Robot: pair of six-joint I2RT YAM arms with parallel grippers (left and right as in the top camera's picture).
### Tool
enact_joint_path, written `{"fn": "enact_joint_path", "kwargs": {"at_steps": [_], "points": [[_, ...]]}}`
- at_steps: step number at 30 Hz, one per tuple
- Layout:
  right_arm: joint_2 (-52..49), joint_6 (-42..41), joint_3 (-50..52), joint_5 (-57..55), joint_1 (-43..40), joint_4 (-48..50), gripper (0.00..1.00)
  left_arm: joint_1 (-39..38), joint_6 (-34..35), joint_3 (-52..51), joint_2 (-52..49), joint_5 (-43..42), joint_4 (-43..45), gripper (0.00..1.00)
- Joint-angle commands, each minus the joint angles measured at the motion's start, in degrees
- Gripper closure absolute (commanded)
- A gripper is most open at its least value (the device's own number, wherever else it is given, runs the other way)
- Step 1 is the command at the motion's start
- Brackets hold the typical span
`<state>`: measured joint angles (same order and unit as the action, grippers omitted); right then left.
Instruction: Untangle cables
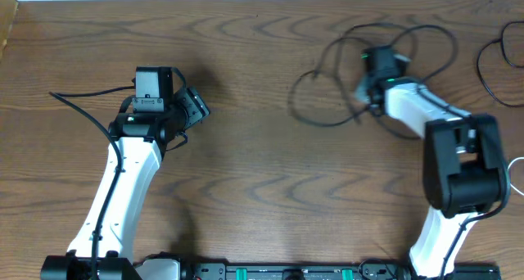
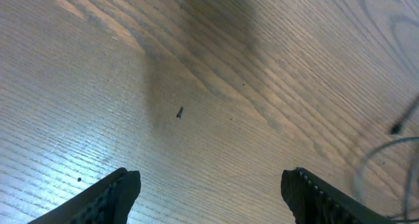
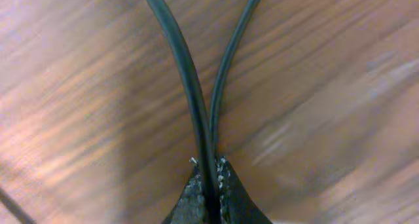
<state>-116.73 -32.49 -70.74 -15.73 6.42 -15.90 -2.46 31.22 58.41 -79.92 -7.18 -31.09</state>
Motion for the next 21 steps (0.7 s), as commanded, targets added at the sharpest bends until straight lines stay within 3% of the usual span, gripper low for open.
{"fn": "enact_joint_path", "kwargs": {"at_steps": [1,6,11,16,21], "points": [[-1.7,6.4,1.1,-2.3,-6.8,2.1,0.99,0.2,-0.5,0.4,0.6,0.1,-0.2,0.24],[-1.7,12.6,1.1,8.5,-13.4,8.1,0.99,0.1,0.2,0.4,0.6,0.1,-0.2,0.24],[-1.8,15.8,1.1,14.2,-14.5,10.9,0.99,0.1,2.7,0.4,0.6,0.1,-0.2,0.24],[-2.5,29.1,1.1,25.2,-12.2,9.3,0.99,0.1,3.2,0.4,0.6,0.1,-0.1,0.24],[-2.6,33.9,1.1,25.3,-11.2,4.5,0.99,0.1,3.1,0.4,0.6,0.1,-0.2,0.24]]}}
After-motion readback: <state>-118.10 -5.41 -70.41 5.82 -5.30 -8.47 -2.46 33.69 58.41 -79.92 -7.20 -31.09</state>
